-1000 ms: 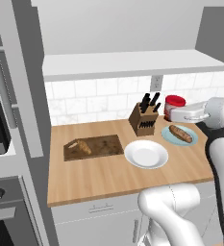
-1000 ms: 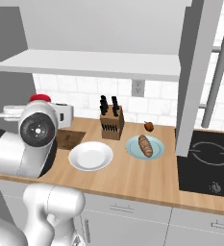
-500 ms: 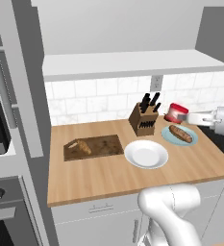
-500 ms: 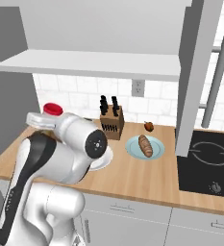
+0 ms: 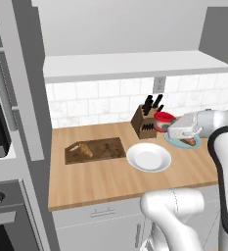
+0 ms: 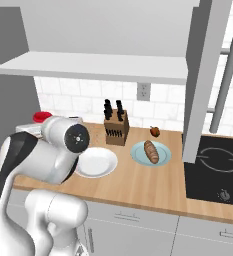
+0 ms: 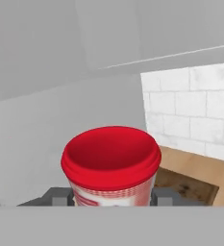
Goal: From the different types of pastries on the counter, select a croissant and place it on the cutting board. Then retrieve a jar of jam from the cabinet and place it alongside the croissant on the cutting board.
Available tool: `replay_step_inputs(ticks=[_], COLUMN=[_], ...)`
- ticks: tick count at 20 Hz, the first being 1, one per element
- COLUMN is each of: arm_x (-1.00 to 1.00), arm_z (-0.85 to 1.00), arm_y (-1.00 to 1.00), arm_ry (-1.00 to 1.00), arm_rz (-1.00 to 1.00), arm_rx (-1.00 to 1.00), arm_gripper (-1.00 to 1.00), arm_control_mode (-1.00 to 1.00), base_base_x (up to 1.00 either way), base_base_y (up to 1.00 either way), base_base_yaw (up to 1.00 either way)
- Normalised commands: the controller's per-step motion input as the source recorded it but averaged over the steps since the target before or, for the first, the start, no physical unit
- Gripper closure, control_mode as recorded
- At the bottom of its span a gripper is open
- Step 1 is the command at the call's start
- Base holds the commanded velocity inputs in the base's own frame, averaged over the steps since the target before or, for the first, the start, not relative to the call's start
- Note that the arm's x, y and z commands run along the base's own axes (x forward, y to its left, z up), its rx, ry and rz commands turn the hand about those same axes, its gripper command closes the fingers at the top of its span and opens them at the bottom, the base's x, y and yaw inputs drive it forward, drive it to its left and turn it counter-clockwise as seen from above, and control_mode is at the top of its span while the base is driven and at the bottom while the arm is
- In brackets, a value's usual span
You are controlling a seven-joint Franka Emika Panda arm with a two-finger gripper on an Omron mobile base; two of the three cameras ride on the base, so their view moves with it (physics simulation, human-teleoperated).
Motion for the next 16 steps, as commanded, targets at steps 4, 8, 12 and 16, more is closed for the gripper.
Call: replay_step_inputs(ticks=[4, 8, 12, 16], arm_x=[0.00, 0.40, 0.78, 0.15], arm_z=[-0.16, -0.91, -1.00, -0.18], arm_y=[0.09, 0.00, 0.00, 0.06], arm_ry=[-0.08, -0.08, -0.08, 0.00], arm_rz=[0.00, 0.00, 0.00, 0.06], arm_rx=[-0.03, 0.23, 0.25, 0.01], arm_gripper=[1.00, 1.00, 1.00, 1.00], arm_control_mode=[-1.00, -1.00, -1.00, -1.00], base_base_x=[0.00, 0.00, 0.00, 0.00], base_base_y=[0.00, 0.00, 0.00, 0.00], base_base_yaw=[0.00, 0.00, 0.00, 0.00])
